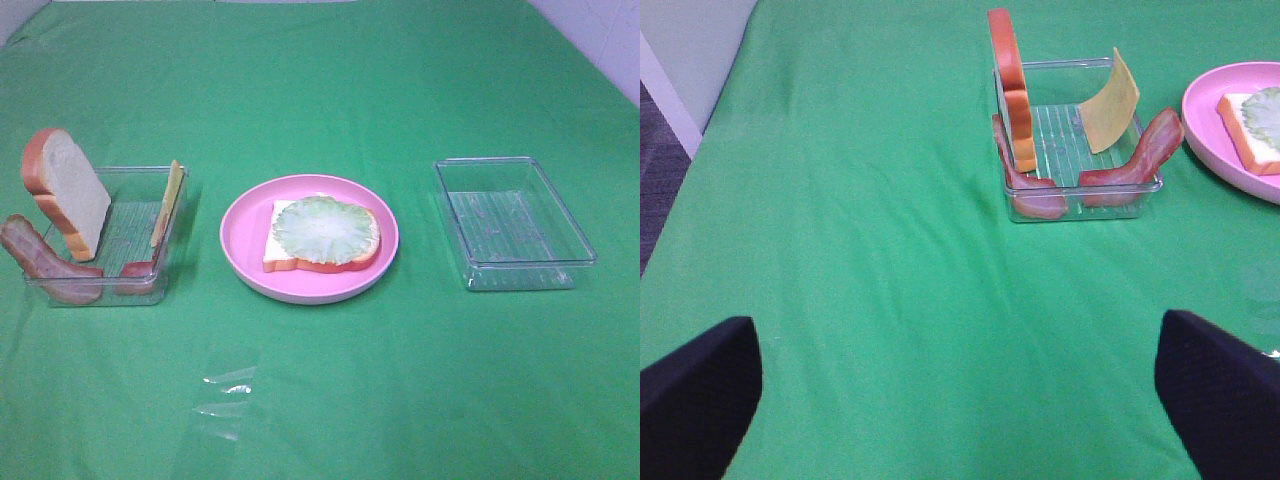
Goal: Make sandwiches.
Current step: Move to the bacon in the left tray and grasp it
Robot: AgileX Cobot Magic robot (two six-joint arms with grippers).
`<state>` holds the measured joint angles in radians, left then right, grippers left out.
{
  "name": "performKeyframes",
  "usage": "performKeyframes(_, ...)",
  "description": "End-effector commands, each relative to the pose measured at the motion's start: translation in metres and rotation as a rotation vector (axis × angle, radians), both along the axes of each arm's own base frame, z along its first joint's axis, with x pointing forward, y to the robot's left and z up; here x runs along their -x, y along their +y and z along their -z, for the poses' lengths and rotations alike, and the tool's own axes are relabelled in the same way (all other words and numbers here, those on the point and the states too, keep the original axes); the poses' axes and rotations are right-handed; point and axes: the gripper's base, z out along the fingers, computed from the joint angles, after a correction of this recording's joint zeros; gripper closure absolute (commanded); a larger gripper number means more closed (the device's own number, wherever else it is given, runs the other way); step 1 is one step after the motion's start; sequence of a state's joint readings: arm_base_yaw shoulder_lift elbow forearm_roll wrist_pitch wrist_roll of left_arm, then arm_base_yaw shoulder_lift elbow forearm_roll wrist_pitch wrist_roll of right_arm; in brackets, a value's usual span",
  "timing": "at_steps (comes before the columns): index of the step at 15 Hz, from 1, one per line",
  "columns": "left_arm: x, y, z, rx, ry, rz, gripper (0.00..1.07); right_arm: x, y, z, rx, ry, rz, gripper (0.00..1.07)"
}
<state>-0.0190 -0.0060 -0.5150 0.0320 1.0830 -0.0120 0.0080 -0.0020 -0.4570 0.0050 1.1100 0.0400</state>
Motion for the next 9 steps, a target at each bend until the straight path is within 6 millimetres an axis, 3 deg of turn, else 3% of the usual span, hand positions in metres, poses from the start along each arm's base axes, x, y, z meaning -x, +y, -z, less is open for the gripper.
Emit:
performKeyframes(1, 0.0016, 0.0001, -0.0012, -0.001, -0.027, 0.000, 0.04, 0.0038, 0.0004, 0.0006, -0.006, -0.033, -0.002, 0.12)
performKeyframes(9, -0.0075, 0.0013, -0.0024, -0.026, 0.035, -0.004, 0.04, 0.0038, 0.0004, 0.0006, -0.006, -0.033, -0.002, 0.12)
